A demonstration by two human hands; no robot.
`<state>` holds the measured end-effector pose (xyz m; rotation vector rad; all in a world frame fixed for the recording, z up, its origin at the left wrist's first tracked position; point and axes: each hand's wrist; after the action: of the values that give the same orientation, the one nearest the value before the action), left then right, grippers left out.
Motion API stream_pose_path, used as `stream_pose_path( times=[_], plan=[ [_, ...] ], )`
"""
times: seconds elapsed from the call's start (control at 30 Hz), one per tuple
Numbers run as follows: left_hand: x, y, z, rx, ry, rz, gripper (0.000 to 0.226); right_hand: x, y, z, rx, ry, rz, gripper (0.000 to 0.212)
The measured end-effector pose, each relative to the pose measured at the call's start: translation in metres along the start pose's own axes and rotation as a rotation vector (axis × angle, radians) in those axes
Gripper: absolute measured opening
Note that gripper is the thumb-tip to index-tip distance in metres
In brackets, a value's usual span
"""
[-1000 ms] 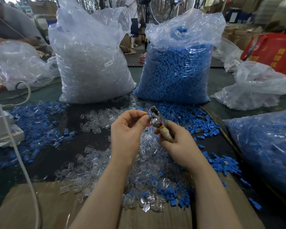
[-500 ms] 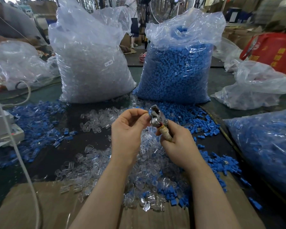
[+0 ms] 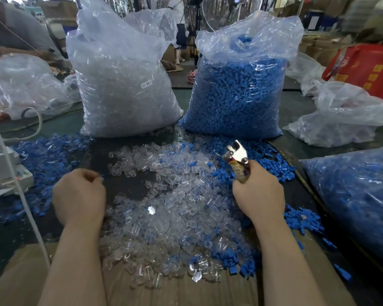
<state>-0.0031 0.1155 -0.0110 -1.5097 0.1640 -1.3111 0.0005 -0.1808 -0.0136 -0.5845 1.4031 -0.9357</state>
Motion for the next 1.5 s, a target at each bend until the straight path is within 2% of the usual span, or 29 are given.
stream_pose_path(
  times=[0.1,0.23,0.33,0.43,0.5,0.57,0.63,0.7,0.8,1.07,1.17,1.23,1.3,1.5],
  plan=[
    [-0.011,0.001,0.003,-0.025,-0.114,0.072,0.013,0.003,0.0,0.001,0.007,0.099,-0.062,0.013],
    [-0.009,0.003,0.003,-0.038,-0.13,0.106,0.02,0.004,0.0,0.001,-0.026,0.197,-0.174,0.012],
    [-0.002,0.003,0.002,-0.056,-0.134,0.192,0.029,0.002,0.002,0.0,-0.063,0.221,-0.239,0.02],
    [0.014,0.003,-0.002,-0.081,-0.011,0.189,0.031,0.0,0.003,0.001,-0.114,0.227,-0.255,0.027],
    [0.028,0.004,-0.009,-0.206,0.112,0.075,0.023,-0.001,0.002,0.001,-0.154,0.206,-0.246,0.024],
    [0.042,0.009,-0.02,-0.419,0.171,0.008,0.022,-0.003,0.002,0.001,-0.171,0.178,-0.23,0.016],
    [0.053,0.016,-0.029,-0.597,0.213,0.049,0.028,-0.004,0.003,0.002,-0.178,0.156,-0.226,0.013],
    [0.059,0.023,-0.035,-0.661,0.262,0.158,0.037,-0.004,0.004,0.002,-0.178,0.153,-0.221,0.014],
    [0.061,0.028,-0.037,-0.668,0.295,0.173,0.039,-0.003,0.005,0.003,-0.171,0.167,-0.218,0.014],
    [0.06,0.028,-0.038,-0.604,0.238,0.043,0.011,-0.001,0.006,0.003,-0.161,0.216,-0.239,0.015],
    [0.06,0.028,-0.037,-0.597,0.23,0.049,0.016,-0.001,0.006,0.003,-0.158,0.246,-0.237,0.024],
    [0.061,0.029,-0.037,-0.607,0.236,0.046,0.01,-0.001,0.007,0.004,-0.166,0.253,-0.23,0.029],
    [0.061,0.031,-0.037,-0.61,0.245,0.056,0.003,0.0,0.007,0.004,-0.168,0.248,-0.225,0.022],
    [0.061,0.033,-0.036,-0.674,0.288,0.124,0.004,-0.001,0.005,0.005,-0.165,0.212,-0.225,0.014]
  ],
)
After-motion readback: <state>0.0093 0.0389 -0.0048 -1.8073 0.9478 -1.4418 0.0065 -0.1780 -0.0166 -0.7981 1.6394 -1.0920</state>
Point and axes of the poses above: each hand's wrist, its own z-axis towards the middle knuckle, its own y-axis out of the palm, x = y × z, and after that the axes turned 10 degrees about -x, right-handed
